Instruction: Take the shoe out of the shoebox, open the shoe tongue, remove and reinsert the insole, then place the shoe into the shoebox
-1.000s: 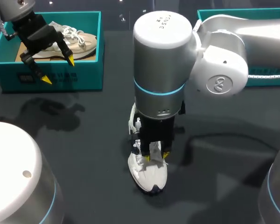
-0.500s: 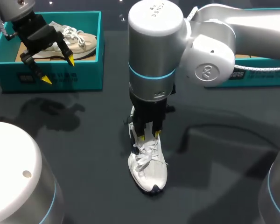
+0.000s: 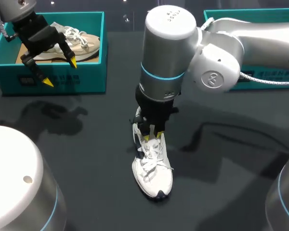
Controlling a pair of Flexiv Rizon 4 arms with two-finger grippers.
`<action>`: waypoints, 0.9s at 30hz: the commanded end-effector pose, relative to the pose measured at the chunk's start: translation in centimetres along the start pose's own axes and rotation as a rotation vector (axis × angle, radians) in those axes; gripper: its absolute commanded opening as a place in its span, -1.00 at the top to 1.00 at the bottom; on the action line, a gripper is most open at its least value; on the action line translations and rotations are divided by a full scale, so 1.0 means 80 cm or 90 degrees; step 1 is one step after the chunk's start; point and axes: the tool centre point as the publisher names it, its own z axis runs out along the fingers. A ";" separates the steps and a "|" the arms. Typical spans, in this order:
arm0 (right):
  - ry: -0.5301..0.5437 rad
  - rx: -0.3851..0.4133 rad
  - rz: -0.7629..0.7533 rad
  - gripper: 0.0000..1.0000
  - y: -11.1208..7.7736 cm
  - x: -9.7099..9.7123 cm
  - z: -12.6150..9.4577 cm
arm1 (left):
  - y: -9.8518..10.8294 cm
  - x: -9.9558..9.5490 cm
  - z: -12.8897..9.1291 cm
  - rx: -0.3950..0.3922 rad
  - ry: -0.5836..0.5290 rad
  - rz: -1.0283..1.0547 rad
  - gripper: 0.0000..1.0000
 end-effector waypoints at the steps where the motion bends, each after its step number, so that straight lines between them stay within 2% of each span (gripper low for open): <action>1: -0.022 -0.005 -0.006 0.47 -0.001 0.004 -0.012 | 0.000 0.001 0.000 -0.002 0.000 0.000 -1.00; 9: 0.009 0.013 -0.032 0.48 0.026 -0.009 0.022 | 0.000 0.001 0.000 -0.002 0.000 0.000 -1.00; 12: 0.015 0.015 -0.036 0.47 0.028 -0.008 0.022 | 0.000 0.001 0.000 -0.002 0.000 0.000 -1.00; 21: -0.038 0.003 -0.081 0.51 0.020 0.001 -0.049 | 0.000 0.001 0.000 -0.002 0.000 0.000 -1.00; 23: -0.050 -0.003 -0.123 0.50 0.021 0.001 -0.062 | 0.000 0.001 0.000 -0.002 0.000 0.000 -1.00; 27: -0.038 -0.018 -0.276 0.33 0.027 -0.006 -0.072 | 0.000 0.001 0.000 -0.002 0.000 0.000 -1.00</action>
